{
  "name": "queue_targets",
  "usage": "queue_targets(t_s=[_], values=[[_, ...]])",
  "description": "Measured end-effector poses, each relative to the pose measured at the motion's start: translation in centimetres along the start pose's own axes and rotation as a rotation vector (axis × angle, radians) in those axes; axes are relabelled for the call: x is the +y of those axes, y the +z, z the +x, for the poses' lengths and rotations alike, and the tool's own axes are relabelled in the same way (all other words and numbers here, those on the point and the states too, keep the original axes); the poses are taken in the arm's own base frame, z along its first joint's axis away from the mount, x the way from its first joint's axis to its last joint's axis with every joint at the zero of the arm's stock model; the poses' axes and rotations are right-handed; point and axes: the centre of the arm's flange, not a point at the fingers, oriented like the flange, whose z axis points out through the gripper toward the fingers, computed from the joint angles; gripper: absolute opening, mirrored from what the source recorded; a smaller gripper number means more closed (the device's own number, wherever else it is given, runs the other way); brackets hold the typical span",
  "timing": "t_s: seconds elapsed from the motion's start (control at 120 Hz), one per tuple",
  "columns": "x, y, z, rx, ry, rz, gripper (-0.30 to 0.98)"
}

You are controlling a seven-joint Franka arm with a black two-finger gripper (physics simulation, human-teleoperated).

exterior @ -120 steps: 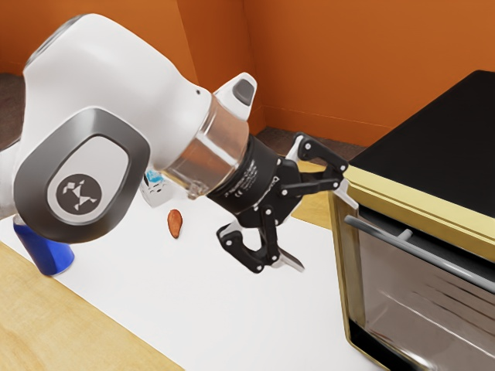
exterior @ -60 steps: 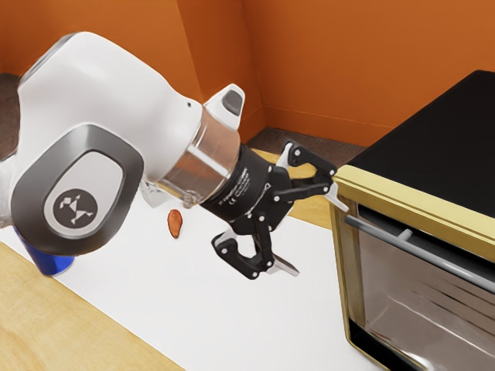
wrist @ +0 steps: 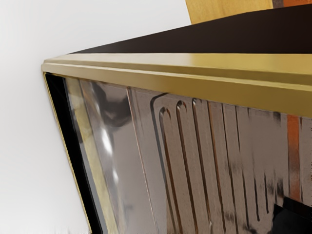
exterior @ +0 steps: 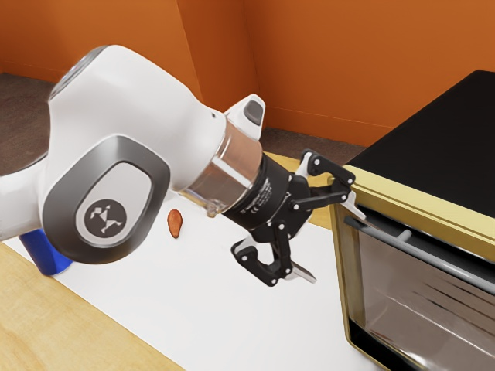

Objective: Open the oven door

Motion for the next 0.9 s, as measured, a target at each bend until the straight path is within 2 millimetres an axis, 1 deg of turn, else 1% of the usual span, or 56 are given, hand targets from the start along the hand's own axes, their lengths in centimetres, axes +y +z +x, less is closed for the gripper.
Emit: queue_targets(t_s=[0.15, 0.35, 0.467, 0.533, 0.633, 0.667, 0.717, 0.767, 0.842, 0.9], values=[[0.0, 0.1, 0.1, -0.006, -0.009, -0.008, 0.68], [-1.2, 0.6, 0.1, -0.025, -0.036, 0.001, 0.68], [-3.5, 0.7, -0.5, -0.017, -0.036, 0.006, 0.68], [-5.2, 1.0, -1.5, -0.023, -0.034, 0.012, 0.68], [-8.8, 0.4, -3.4, 0.01, -0.017, 0.0, 0.68], [-10.3, 0.0, -4.4, 0.033, -0.011, -0.011, 0.69], [-12.8, -0.5, -6.3, 0.076, -0.005, -0.037, 0.69], [-16.1, -0.7, -9.2, 0.133, 0.004, -0.082, 0.69], [-22.5, -0.2, -13.7, 0.258, 0.042, -0.193, 0.68], [-25.7, 0.5, -16.2, 0.339, 0.09, -0.273, 0.68]])
